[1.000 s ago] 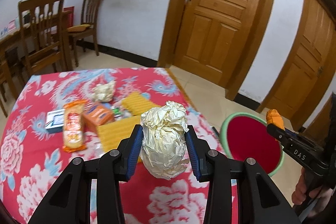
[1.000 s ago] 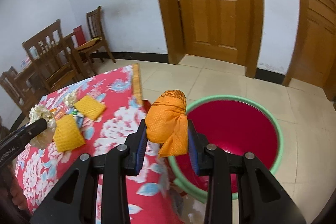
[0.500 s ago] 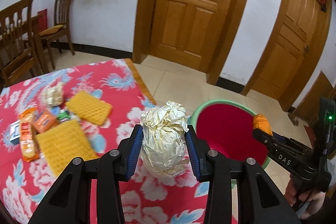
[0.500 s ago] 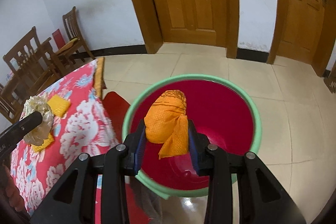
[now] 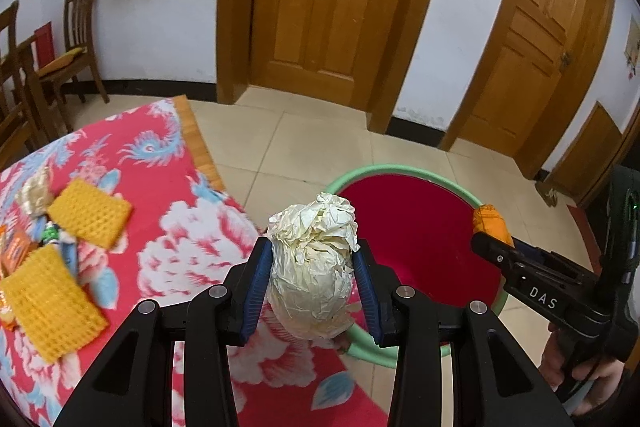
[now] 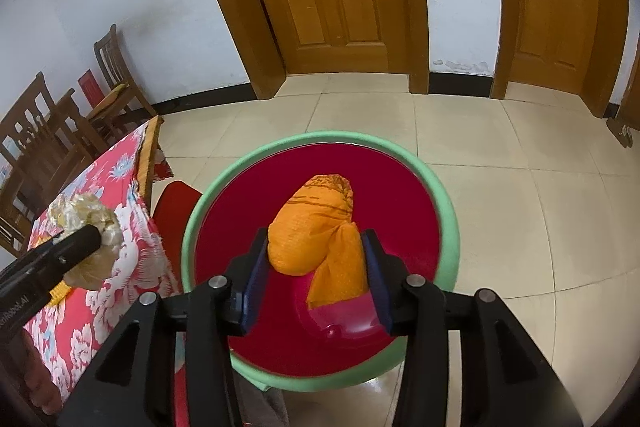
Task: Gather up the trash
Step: 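Open both grippers to drop the foil ball and orange cloth into the bucket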
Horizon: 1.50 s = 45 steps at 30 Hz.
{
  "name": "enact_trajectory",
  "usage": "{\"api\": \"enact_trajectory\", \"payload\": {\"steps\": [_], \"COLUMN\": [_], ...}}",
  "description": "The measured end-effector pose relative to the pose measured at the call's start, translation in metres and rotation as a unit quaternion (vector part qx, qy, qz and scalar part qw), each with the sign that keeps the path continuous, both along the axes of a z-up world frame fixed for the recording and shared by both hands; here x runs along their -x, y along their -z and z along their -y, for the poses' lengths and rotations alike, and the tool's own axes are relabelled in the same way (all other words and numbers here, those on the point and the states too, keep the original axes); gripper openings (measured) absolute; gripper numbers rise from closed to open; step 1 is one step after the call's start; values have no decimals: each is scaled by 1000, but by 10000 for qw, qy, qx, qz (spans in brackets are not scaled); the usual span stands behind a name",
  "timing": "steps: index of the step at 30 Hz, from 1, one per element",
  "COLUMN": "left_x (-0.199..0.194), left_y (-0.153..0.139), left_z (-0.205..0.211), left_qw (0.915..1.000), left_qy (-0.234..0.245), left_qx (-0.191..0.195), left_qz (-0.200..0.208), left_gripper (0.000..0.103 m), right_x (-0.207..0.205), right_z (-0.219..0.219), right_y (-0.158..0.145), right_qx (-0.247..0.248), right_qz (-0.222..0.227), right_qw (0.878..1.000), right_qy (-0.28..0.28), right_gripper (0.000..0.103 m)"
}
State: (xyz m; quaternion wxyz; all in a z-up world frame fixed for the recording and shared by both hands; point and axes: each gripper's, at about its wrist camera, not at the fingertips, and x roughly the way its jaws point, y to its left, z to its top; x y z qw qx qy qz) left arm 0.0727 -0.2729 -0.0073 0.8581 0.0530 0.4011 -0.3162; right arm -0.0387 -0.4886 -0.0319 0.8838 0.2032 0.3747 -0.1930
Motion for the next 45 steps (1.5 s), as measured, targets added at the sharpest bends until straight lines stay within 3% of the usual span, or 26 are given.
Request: {"api": "enact_trajectory", "payload": {"steps": [15, 22, 31, 45], "left_x": [-4, -5, -2, 2], "left_y": [26, 28, 21, -4], "left_z": [43, 47, 39, -14], "left_qw": [9985, 9984, 9989, 9997], "left_qy": [447, 453, 385, -198], "left_qx": [-185, -255, -212, 0], "left_qz": [-239, -243, -190, -121], "left_gripper": [43, 56, 58, 58], "right_x": [7, 6, 6, 5], "right_z": [15, 13, 9, -19], "right_y": [-4, -5, -10, -28], "right_qx": [-15, -10, -18, 53], "right_qz": [96, 141, 188, 356], "right_qw": [9999, 9998, 9998, 9992], "right_qy": [123, 129, 75, -199], "right_gripper": [54, 54, 54, 54]}}
